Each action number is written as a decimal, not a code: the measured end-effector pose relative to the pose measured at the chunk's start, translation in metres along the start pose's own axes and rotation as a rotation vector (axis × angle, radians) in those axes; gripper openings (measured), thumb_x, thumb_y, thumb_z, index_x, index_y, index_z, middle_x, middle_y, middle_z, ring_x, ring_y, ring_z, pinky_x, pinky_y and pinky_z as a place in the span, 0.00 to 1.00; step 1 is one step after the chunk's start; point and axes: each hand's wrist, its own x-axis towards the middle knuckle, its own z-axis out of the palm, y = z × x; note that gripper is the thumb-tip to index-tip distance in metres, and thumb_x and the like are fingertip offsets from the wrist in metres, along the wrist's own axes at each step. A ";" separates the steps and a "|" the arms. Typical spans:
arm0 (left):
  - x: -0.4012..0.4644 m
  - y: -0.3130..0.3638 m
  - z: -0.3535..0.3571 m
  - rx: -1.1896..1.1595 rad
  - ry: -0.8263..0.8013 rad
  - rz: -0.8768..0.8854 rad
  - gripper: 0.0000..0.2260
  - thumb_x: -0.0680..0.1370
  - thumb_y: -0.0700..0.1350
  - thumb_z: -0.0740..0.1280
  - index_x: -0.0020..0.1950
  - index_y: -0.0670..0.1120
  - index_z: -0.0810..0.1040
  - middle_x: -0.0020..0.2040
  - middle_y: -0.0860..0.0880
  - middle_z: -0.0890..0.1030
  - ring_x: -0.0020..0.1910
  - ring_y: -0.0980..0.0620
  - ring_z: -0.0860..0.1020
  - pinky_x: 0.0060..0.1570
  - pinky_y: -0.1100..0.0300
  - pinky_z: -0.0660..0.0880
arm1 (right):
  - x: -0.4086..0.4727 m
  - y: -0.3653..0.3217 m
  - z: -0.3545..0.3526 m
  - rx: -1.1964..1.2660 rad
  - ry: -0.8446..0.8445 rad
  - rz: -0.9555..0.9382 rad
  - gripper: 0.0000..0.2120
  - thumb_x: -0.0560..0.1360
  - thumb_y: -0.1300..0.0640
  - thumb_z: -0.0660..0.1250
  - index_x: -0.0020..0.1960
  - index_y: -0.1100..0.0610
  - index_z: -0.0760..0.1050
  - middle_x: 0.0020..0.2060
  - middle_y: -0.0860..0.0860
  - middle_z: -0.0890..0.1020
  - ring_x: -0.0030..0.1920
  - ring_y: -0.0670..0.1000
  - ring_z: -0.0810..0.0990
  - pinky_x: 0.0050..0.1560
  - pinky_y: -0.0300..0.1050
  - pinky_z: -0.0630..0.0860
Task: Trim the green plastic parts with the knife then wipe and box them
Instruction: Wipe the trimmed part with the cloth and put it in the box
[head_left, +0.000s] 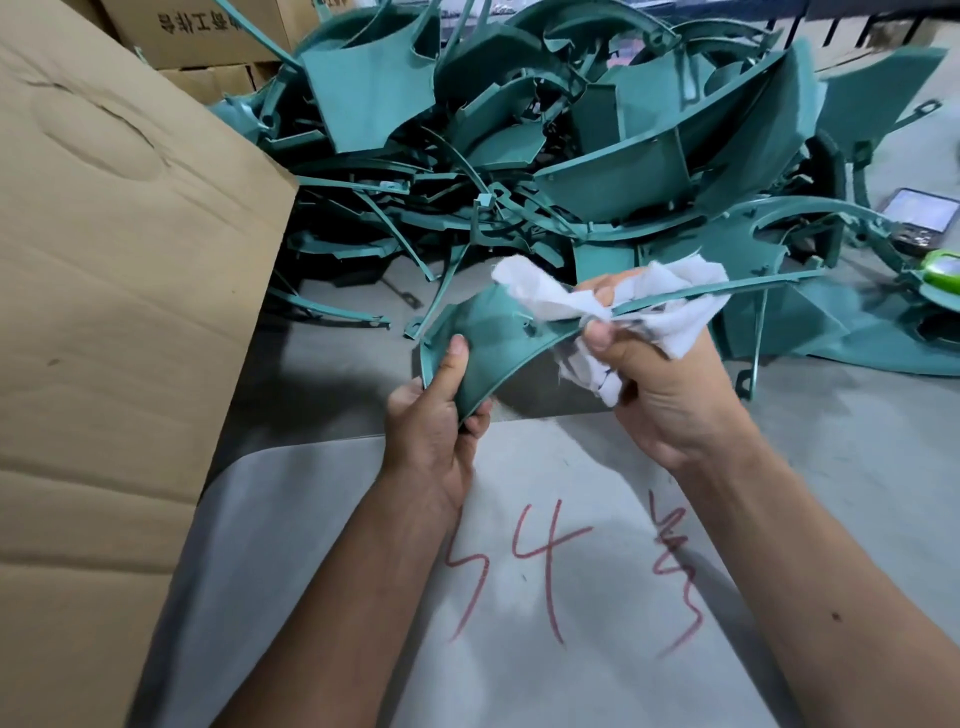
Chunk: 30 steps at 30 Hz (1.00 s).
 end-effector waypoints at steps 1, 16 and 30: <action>0.001 0.000 0.000 -0.004 0.008 0.016 0.11 0.79 0.42 0.72 0.40 0.41 0.74 0.25 0.50 0.75 0.20 0.57 0.70 0.18 0.68 0.63 | 0.000 -0.001 0.000 0.050 0.024 0.007 0.13 0.64 0.59 0.84 0.45 0.50 0.85 0.44 0.51 0.87 0.49 0.52 0.86 0.52 0.51 0.84; 0.010 0.002 -0.005 -0.089 0.061 0.032 0.10 0.78 0.43 0.73 0.44 0.39 0.76 0.27 0.49 0.78 0.21 0.55 0.74 0.19 0.67 0.66 | 0.004 -0.003 -0.009 0.395 0.284 0.049 0.18 0.73 0.59 0.73 0.62 0.58 0.79 0.59 0.55 0.86 0.62 0.54 0.84 0.63 0.51 0.81; 0.016 0.018 -0.026 -0.143 -0.247 -0.067 0.07 0.77 0.46 0.68 0.51 0.44 0.77 0.32 0.51 0.71 0.20 0.61 0.68 0.16 0.71 0.61 | 0.011 0.004 -0.021 0.090 0.471 0.188 0.07 0.78 0.54 0.72 0.51 0.57 0.79 0.43 0.53 0.87 0.45 0.52 0.85 0.51 0.53 0.85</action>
